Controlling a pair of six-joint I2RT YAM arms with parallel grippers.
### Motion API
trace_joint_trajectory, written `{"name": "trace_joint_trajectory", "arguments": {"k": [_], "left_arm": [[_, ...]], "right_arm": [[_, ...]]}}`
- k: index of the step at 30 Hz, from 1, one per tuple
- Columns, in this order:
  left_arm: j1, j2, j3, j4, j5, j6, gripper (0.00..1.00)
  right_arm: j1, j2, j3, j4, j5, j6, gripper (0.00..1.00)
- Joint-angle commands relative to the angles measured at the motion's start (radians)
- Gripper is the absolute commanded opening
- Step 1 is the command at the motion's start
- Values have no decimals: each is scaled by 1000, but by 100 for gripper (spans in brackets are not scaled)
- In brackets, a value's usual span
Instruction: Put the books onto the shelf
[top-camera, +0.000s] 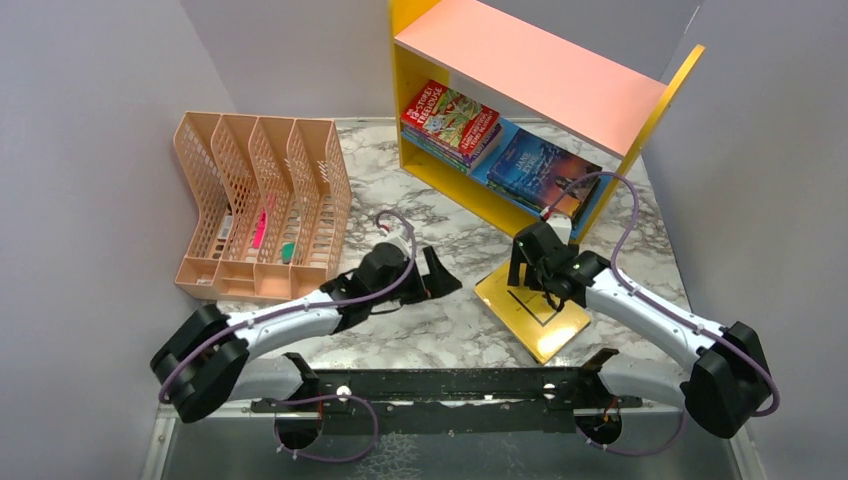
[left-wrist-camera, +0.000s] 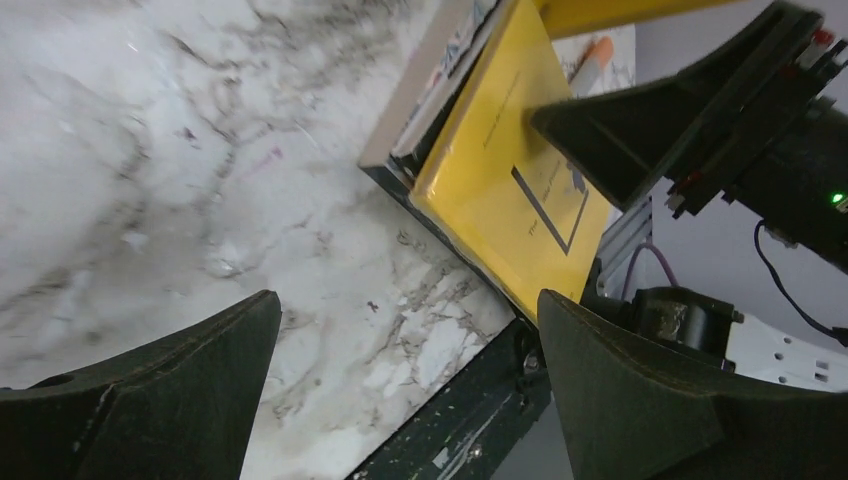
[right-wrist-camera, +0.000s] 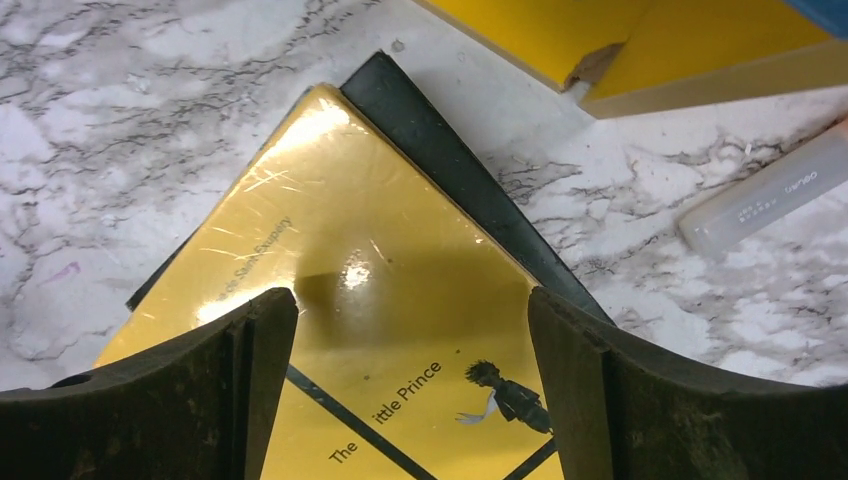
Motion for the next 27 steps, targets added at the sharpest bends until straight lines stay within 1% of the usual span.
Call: {"name": "trace_joint_trajectory", "arguments": {"k": [1, 7, 10, 14, 17, 20, 22, 27], "left_arm": [[-112, 118, -16, 228, -94, -164, 99], [-203, 326, 21, 423, -121, -238, 99], [-235, 416, 53, 502, -132, -255, 94], [-255, 495, 61, 604, -148, -267, 81], [-258, 525, 65, 650, -156, -270, 69], [-257, 546, 64, 677, -175, -274, 58], [-257, 562, 74, 686, -187, -273, 53], [-243, 596, 102, 709, -178, -275, 38]], "right_arm": [[-6, 6, -37, 61, 69, 106, 91], [-11, 38, -74, 102, 3, 98, 92], [-12, 23, -91, 112, -37, 99, 91], [-12, -3, -106, 113, -79, 100, 90], [-12, -19, -117, 116, -105, 100, 89], [-13, -26, -124, 121, -129, 103, 88], [-13, -29, -132, 128, -140, 101, 86], [-13, -34, -131, 132, -165, 97, 83]]}}
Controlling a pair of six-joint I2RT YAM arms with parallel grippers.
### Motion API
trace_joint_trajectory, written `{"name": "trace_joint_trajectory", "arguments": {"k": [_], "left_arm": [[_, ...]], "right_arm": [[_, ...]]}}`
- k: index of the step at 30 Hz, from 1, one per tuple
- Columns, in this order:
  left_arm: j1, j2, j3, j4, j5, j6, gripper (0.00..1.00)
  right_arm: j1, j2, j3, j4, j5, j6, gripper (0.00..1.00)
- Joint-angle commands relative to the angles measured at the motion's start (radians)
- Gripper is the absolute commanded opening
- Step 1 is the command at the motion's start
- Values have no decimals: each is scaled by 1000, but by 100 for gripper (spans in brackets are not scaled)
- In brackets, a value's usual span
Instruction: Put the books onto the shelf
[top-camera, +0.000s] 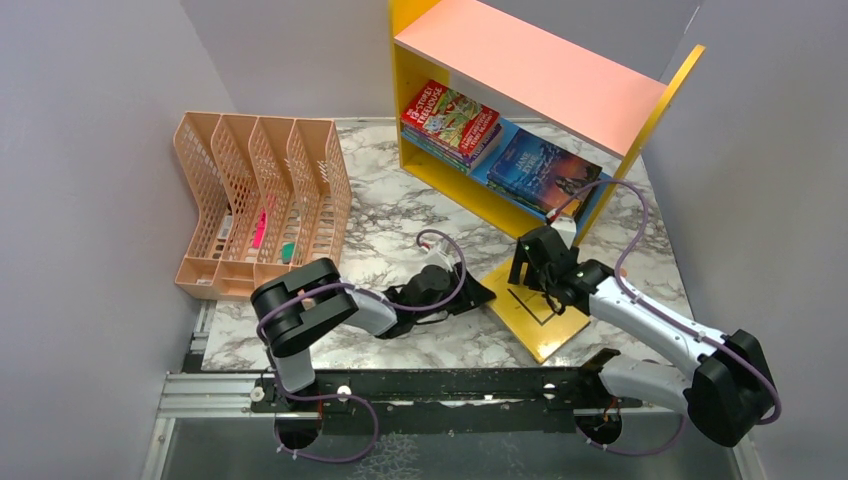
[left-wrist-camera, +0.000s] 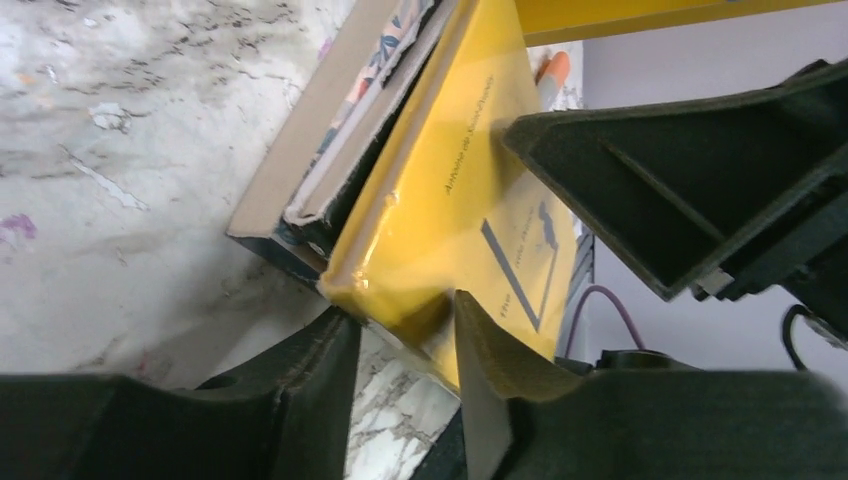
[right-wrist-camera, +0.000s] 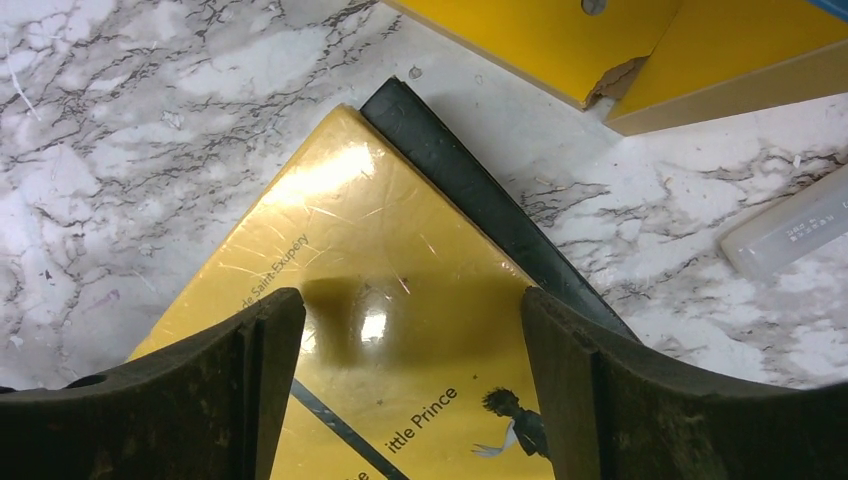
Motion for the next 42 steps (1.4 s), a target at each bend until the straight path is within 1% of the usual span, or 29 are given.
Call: {"name": "trace_joint_trajectory", "arguments": {"k": [1, 5, 10, 11, 17, 18, 19, 20, 22, 23, 26, 29, 31, 34, 36, 39, 40, 42], "left_arm": [[12, 29, 39, 90, -28, -6, 29], [44, 0, 9, 93, -28, -9, 0], [104, -75, -38, 92, 32, 39, 0], [114, -92, -51, 92, 67, 50, 0], [179, -141, -127, 74, 202, 86, 0], [184, -137, -128, 64, 219, 88, 1], [187, -125, -128, 61, 230, 86, 16], [188, -113, -122, 61, 243, 84, 28], [187, -83, -107, 61, 265, 68, 45], [186, -71, -103, 61, 269, 57, 52], [180, -51, -94, 62, 282, 26, 61], [143, -29, -82, 65, 288, -26, 63], [111, -17, -80, 81, 273, -65, 63], [64, -3, -89, 132, 219, -111, 59], [42, 0, -106, 187, 183, -135, 53], [35, -16, -144, 261, 130, -150, 36], [36, -27, -156, 277, 114, -149, 28], [36, -56, -165, 286, 93, -128, 8]], "right_arm": [[-1, 1, -32, -5, -138, 47, 83], [0, -20, -14, -21, -138, 33, 81], [0, -48, 14, -43, -189, -3, 81], [-1, -48, 19, -55, -191, -7, 81], [0, -36, 20, -100, -155, -20, 84], [0, -29, 18, -102, -156, -20, 84], [0, -22, 15, -99, -162, -19, 84], [0, -14, 13, -95, -171, -20, 84], [1, 6, 10, -97, -176, 0, 84], [1, 12, 11, -101, -178, 6, 84], [-1, 10, 6, -92, -211, 17, 79], [-1, -9, -9, -73, -237, 41, 73], [-1, -14, -20, -72, -239, 66, 71], [-1, -18, -38, -59, -246, 100, 69], [0, -25, -49, -51, -252, 114, 69], [-1, -43, -50, -49, -255, 120, 68], [0, -50, -46, -49, -254, 119, 68], [1, -66, -29, -50, -260, 107, 68]]}}
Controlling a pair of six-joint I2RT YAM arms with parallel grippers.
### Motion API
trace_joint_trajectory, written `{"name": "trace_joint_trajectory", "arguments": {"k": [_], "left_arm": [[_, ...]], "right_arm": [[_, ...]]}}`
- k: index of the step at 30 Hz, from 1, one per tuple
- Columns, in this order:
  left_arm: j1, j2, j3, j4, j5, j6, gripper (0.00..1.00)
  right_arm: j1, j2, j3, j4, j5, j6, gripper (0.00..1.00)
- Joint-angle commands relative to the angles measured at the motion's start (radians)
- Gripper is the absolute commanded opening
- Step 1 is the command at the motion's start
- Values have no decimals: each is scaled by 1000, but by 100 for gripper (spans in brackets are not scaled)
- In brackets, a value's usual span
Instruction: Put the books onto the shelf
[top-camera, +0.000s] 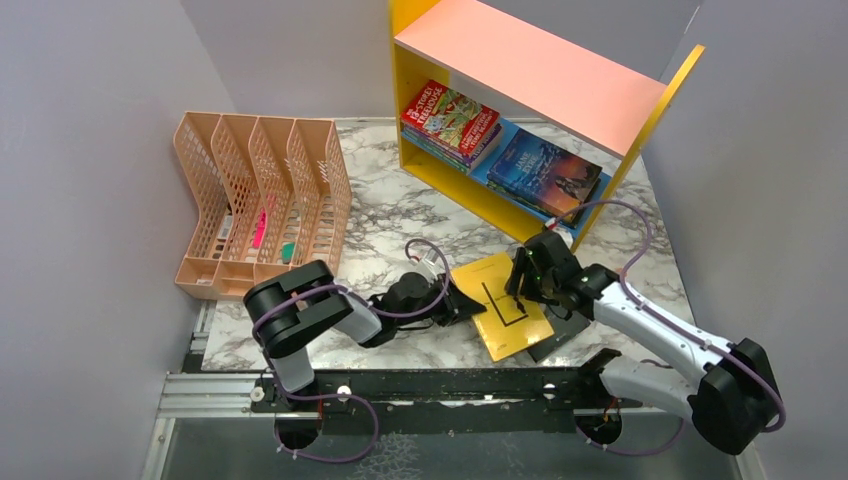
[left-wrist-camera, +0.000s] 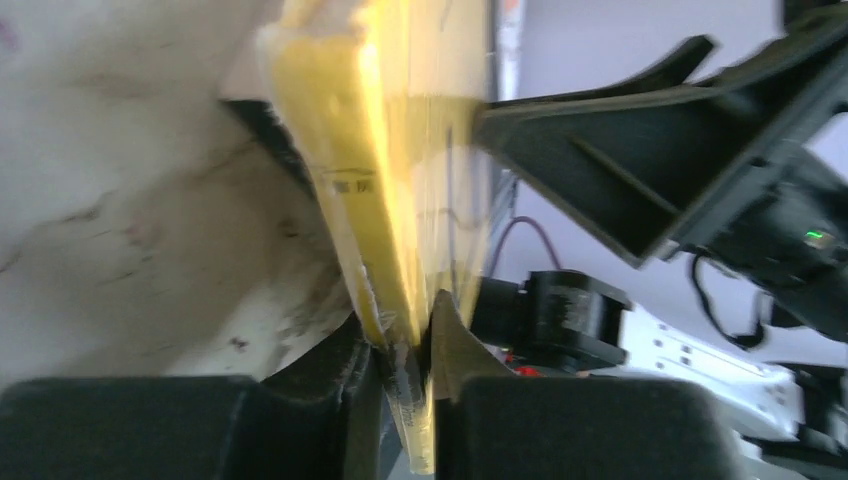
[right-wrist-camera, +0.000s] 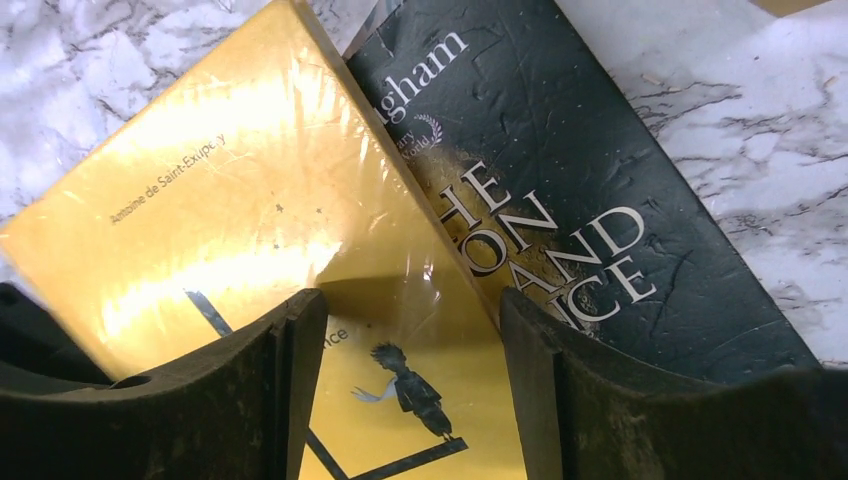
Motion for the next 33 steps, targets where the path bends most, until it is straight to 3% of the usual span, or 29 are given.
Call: {"name": "trace_joint_trajectory", "arguments": {"k": [1, 10, 16, 23, 27, 33], "left_arm": [[-3, -59, -20, 135, -101, 14, 0], [102, -219, -7, 103, 2, 72, 0], [140, -441, 96, -200, -14, 160, 0], [145, -660, 213, -428, -190, 173, 0], [146, -650, 345, -496, -277, 230, 0], [146, -486, 545, -503, -400, 237, 0]], "right_arm": [[0, -32, 4, -5, -49, 26, 68], [-1, -173, 202, 13, -213, -184, 75], [-1, -285, 355, 110, -535, -352, 76], [0, -268, 539, 242, -737, -314, 77], [0, -233, 621, 277, -746, -297, 76], [0, -253, 655, 326, -616, -217, 77]]}}
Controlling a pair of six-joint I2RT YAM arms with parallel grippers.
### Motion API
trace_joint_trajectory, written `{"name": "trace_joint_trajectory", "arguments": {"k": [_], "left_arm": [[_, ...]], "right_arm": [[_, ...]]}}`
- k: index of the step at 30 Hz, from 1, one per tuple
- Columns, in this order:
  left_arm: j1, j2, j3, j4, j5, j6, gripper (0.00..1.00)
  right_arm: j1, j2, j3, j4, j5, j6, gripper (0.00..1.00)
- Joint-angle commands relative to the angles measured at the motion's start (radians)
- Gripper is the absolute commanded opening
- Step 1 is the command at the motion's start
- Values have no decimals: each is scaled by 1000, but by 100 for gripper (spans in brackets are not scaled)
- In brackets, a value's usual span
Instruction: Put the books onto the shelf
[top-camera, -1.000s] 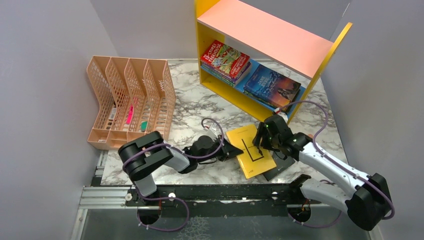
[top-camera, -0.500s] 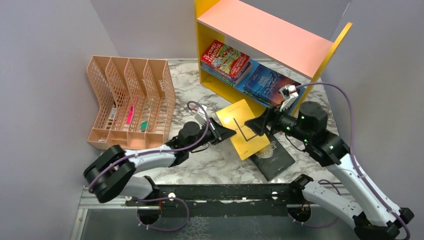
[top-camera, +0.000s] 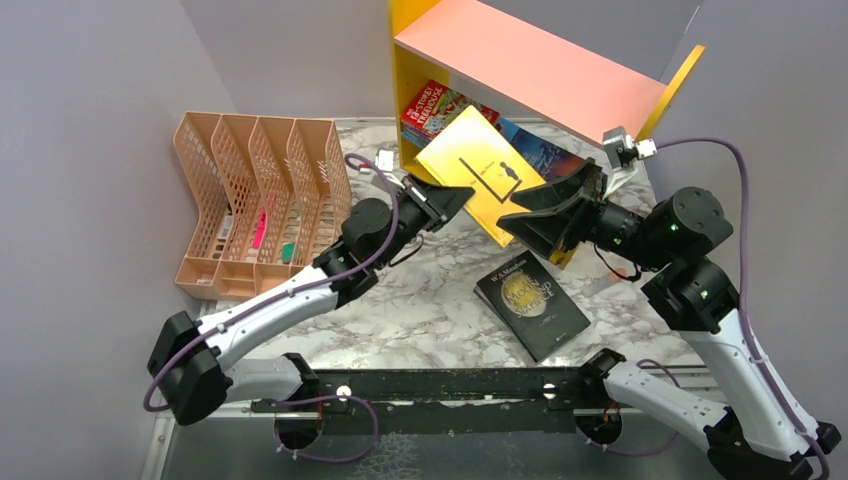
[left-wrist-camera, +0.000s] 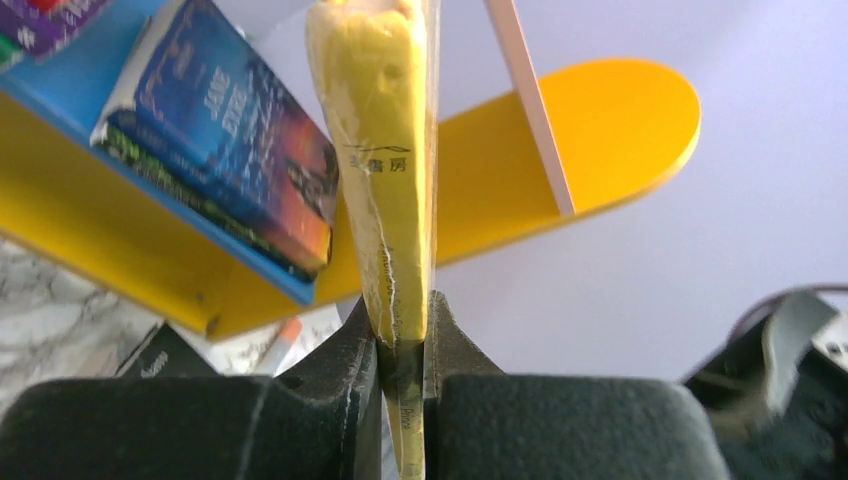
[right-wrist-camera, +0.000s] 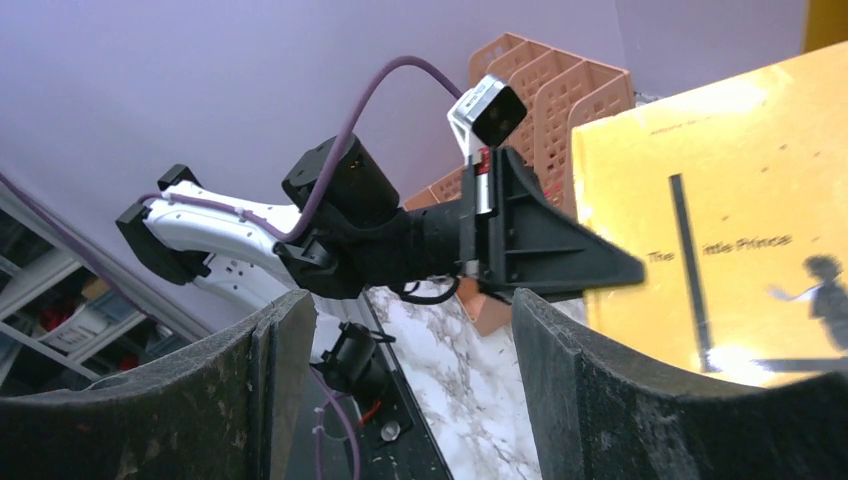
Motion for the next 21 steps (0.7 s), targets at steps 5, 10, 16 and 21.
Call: {"name": "trace_joint_trajectory", "arguments": {"k": [5, 10, 16, 21], "left_arm": [[3, 266, 285, 95, -203, 20, 0], [3, 439, 401, 194, -230, -26, 0], [-40, 618, 565, 231, -327, -53, 0], [-57, 752, 664, 238, -335, -105, 0]], "right_arm": [[5, -53, 17, 64, 138, 111, 76], [4, -81, 34, 67, 131, 132, 76], [4, -93, 58, 25, 158, 102, 77], [5, -91, 73, -21, 176, 82, 77]]}}
